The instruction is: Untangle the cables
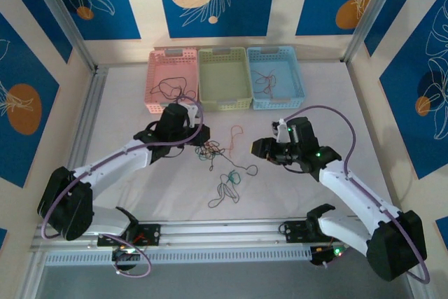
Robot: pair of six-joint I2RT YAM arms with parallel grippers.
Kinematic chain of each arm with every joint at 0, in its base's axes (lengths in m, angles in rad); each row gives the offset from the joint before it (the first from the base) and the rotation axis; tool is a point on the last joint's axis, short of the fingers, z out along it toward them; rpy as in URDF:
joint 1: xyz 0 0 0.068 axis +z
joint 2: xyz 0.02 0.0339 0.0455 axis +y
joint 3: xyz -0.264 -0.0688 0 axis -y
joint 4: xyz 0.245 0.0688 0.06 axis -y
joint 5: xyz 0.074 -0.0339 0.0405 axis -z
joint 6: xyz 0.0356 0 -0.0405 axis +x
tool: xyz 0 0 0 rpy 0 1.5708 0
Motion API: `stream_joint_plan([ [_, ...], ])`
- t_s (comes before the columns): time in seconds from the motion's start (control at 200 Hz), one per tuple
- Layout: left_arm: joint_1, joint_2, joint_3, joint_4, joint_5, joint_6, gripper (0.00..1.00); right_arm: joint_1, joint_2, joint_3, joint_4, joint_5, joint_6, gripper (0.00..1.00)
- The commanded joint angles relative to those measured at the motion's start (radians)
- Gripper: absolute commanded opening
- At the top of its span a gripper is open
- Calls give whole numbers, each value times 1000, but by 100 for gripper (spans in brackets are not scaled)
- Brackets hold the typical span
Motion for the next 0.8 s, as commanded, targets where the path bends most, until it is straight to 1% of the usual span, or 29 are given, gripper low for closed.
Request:
stream_joint_plan([
  [0.0,22,-15,-35,-36,-96,-16,0,103,30,16,-74,29,-6,47],
  [0.06,25,-11,-51,-34,-109,-16,0,178,70,17,-68,47,10,47],
  [0.15,25,-11,-72,-31,-116,-14,0,289,146,33,-66,111,38,47],
  [0.205,25,-14,-80,-38,-123,-5,0,353,205,54,-69,158,51,50],
  [0.25,27,-17,-84,-50,-133,4,0,397,259,75,-71,193,64,51],
  [0.405,32,-22,-88,-85,-157,29,0,523,457,200,-105,264,51,51],
  [0.535,35,-39,-99,-99,-168,34,0,579,576,302,-191,354,43,48],
  [0.605,38,-50,-102,-112,-175,41,1,586,608,327,-212,366,41,46],
  [0.69,41,-64,-102,-128,-186,49,5,588,637,339,-227,367,44,42],
  [0.75,42,-77,-100,-138,-193,54,7,587,657,353,-241,365,43,36],
  [0.795,44,-87,-100,-148,-198,58,9,587,664,357,-240,363,39,28],
])
